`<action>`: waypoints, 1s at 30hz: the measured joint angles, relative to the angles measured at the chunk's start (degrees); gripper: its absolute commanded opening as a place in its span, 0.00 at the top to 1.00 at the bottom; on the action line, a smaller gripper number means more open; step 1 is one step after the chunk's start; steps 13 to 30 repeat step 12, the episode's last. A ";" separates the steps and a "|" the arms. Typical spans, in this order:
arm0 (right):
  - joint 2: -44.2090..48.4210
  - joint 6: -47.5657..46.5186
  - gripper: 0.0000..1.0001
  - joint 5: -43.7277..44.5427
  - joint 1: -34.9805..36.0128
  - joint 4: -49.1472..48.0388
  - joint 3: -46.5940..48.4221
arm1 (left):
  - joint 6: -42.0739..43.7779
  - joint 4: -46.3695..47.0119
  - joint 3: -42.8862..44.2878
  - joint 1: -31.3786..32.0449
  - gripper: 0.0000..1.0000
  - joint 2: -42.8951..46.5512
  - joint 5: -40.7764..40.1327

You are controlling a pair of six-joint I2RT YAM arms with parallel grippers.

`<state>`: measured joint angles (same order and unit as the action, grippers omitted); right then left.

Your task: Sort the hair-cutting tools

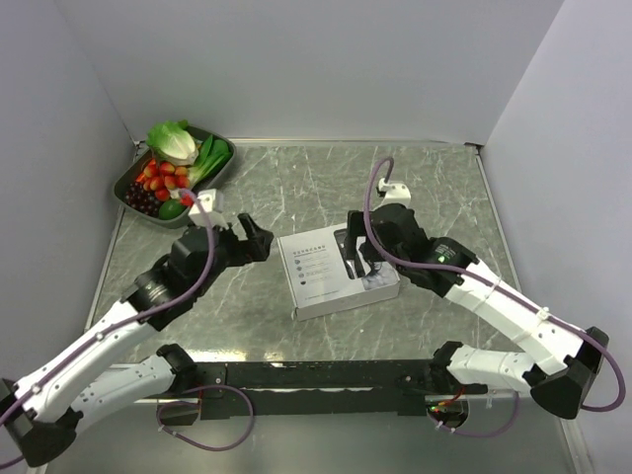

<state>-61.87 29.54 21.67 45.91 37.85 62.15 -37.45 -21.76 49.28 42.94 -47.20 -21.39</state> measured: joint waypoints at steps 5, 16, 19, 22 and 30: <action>1.46 -0.46 0.00 0.17 0.00 -0.61 -0.57 | -0.76 -0.44 -2.21 0.00 0.01 5.97 -1.09; 9.35 -3.85 0.00 1.22 -0.20 -3.26 -6.05 | -1.29 -1.51 -2.78 0.00 0.00 7.98 -2.51; 9.35 -3.85 0.00 1.22 -0.20 -3.26 -6.05 | -1.29 -1.51 -2.78 0.00 0.00 7.98 -2.51; 9.35 -3.85 0.00 1.22 -0.20 -3.26 -6.05 | -1.29 -1.51 -2.78 0.00 0.00 7.98 -2.51; 9.35 -3.85 0.00 1.22 -0.20 -3.26 -6.05 | -1.29 -1.51 -2.78 0.00 0.00 7.98 -2.51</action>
